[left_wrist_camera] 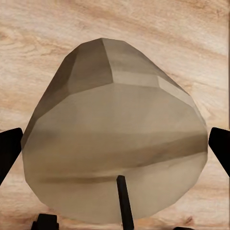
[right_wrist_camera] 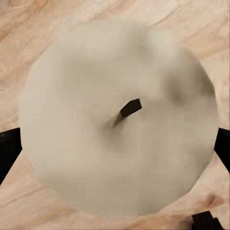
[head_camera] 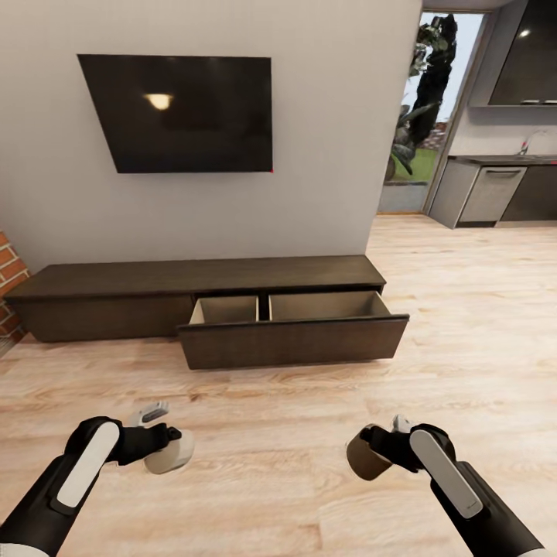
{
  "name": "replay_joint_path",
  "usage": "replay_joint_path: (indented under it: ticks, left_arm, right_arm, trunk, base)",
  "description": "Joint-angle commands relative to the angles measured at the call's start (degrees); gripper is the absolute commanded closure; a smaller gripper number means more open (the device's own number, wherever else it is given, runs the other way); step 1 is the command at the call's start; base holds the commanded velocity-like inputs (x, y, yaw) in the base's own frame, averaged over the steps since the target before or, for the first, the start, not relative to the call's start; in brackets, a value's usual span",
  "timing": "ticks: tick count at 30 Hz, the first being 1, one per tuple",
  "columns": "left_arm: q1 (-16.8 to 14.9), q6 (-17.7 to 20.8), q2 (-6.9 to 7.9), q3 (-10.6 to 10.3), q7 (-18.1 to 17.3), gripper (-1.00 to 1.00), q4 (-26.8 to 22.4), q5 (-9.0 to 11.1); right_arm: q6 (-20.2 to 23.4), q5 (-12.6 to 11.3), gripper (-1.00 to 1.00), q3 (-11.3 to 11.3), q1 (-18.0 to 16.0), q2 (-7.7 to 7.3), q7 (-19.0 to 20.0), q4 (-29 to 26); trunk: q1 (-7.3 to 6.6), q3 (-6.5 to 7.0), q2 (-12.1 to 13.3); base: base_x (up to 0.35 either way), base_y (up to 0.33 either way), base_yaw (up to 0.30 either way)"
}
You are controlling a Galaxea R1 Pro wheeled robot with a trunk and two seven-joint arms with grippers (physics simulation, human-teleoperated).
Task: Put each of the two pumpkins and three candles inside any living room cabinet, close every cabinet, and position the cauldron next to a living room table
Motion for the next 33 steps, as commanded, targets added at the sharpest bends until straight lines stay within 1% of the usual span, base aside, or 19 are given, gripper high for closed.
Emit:
replay_joint_path:
  ticks: [1, 4, 7, 11, 14, 15, 16, 17, 18, 20, 21, 23, 24, 25, 27, 29, 32, 33]
  left_arm:
    - [-0.04, 0.06, 0.06, -0.64, 0.62, 1.0, -0.09, 0.54]
    - [-0.04, -0.02, 0.08, -2.11, 0.68, 1.0, -0.14, 0.38]
    - [-0.04, -0.08, 0.09, -2.59, 0.78, 1.0, -0.15, 0.33]
    - [-0.04, -0.16, 0.02, -2.98, 0.89, 1.0, -0.16, -0.16]
    - [-0.04, -0.24, 0.01, -4.14, 0.97, 1.0, -0.16, -1.09]
    - [-0.04, -0.27, -0.03, -4.66, 1.02, 1.0, -0.16, -1.38]
    - [-0.04, -0.29, -0.06, -5.19, 1.05, 1.0, -0.16, -1.62]
    - [-0.04, -0.3, -0.2, -5.69, 1.1, 1.0, -0.16, -1.81]
    - [-0.04, -0.34, -0.42, -6.15, 1.41, 1.0, -0.16, -1.94]
    - [-0.04, -0.39, -1.21, -6.84, 3.74, 1.0, -0.16, -2.05]
    - [-0.04, -0.48, -1.98, -7.07, 5.94, 1.0, -0.14, -2.07]
    - [-0.04, -0.65, -3.81, -7.3, 11.53, 1.0, -0.12, -2.03]
    - [-0.04, -0.72, -4.72, -7.36, 14.23, 1.0, -0.1, -1.98]
    - [-0.04, -0.76, -5.49, -7.4, 16.42, 1.0, -0.12, -1.91]
    - [-0.04, -0.78, -6.69, -7.44, 19.1, 1.0, -0.09, -1.63]
    - [-0.04, -0.71, -7.04, -7.46, 19.79, 1.0, -0.08, -1.36]
    - [-0.04, -0.68, -7.21, -7.46, 20.11, 1.0, -0.1, -1.18]
    - [-0.04, -0.68, -7.25, -7.44, 20.16, 1.0, -0.08, -1.14]
  right_arm:
    - [-0.27, -0.8, 1.0, 0.19, -0.07, -0.02, -1.4, -0.16]
    - [-0.27, -0.8, 1.0, 0.44, -0.07, 0.14, -2.49, -0.53]
    - [-0.3, -0.81, 1.0, 1.26, -0.08, 0.19, -2.96, -2.39]
    - [-0.32, -0.54, 1.0, 3.72, -0.08, 0.22, -3.54, -4.0]
    - [-0.33, -0.47, 1.0, 5.87, -0.09, 0.33, -4.09, -4.32]
    - [-0.33, -0.43, 1.0, 6.58, -0.12, 0.61, -5.0, -4.37]
    - [-0.33, -0.36, 1.0, 7.32, -0.15, 1.1, -6.72, -4.4]
    - [-0.3, 0.0, 1.0, 7.98, -0.19, 1.92, -9.27, -4.38]
    - [-0.3, 0.7, 1.0, 8.51, -0.21, 3.08, -12.39, -4.41]
    - [-0.25, 2.74, 1.0, 9.09, -0.24, 6.21, -18.82, -4.37]
    - [-0.2, 4.03, 1.0, 9.27, -0.24, 8.01, -21.39, -4.29]
    - [-0.03, 7.17, 1.0, 9.45, -0.25, 11.26, -24.33, -3.77]
    - [0.02, 8.8, 1.0, 9.5, -0.25, 12.53, -25.03, -3.52]
    - [0.05, 10.24, 1.0, 9.53, -0.25, 13.46, -25.45, -3.35]
    - [0.1, 12.25, 1.0, 9.57, -0.25, 14.61, -25.91, -3.2]
    - [0.11, 12.85, 1.0, 9.58, -0.25, 14.99, -25.98, -3.16]
    - [0.11, 13.13, 1.0, 9.58, -0.25, 15.16, -25.79, -3.14]
    - [0.11, 13.19, 1.0, 9.58, -0.25, 15.21, -25.17, -3.13]
  trunk:
    - [0.01, -0.05, -0.03]
    - [0.01, -0.05, -0.03]
    - [0.01, -0.05, -0.03]
    - [0.01, -0.05, -0.03]
    - [0.01, -0.05, -0.03]
    - [0.01, -0.05, -0.03]
    - [0.01, -0.05, -0.03]
    - [0.01, -0.05, -0.03]
    - [0.01, -0.05, -0.03]
    - [0.01, -0.05, -0.03]
    - [0.01, -0.05, -0.03]
    - [0.01, -0.05, -0.03]
    - [0.01, -0.05, -0.03]
    - [0.01, -0.05, -0.03]
    - [0.01, -0.05, -0.03]
    - [0.01, -0.05, -0.03]
    - [0.01, -0.05, -0.03]
    - [0.01, -0.05, -0.03]
  base:
    - [0.16, -0.2, 0.0]
    - [0.178, -0.235, 0.0]
    - [0.188, -0.255, 0.0]
    - [0.19, -0.26, 0.0]
    - [0.191, -0.262, 0.0]
    - [0.191, -0.262, 0.0]
    - [0.192, -0.262, 0.0]
    - [0.193, -0.262, 0.0]
    - [0.194, -0.262, 0.0]
    - [0.195, -0.262, 0.0]
    - [0.197, -0.262, 0.0]
    - [0.204, -0.258, 0.0]
    - [0.218, -0.229, 0.0]
    - [0.224, -0.192, 0.0]
    - [0.235, -0.106, 0.0]
    - [0.252, -0.038, 0.0]
    - [0.268, -0.014, 0.0]
    - [0.279, -0.005, 0.0]
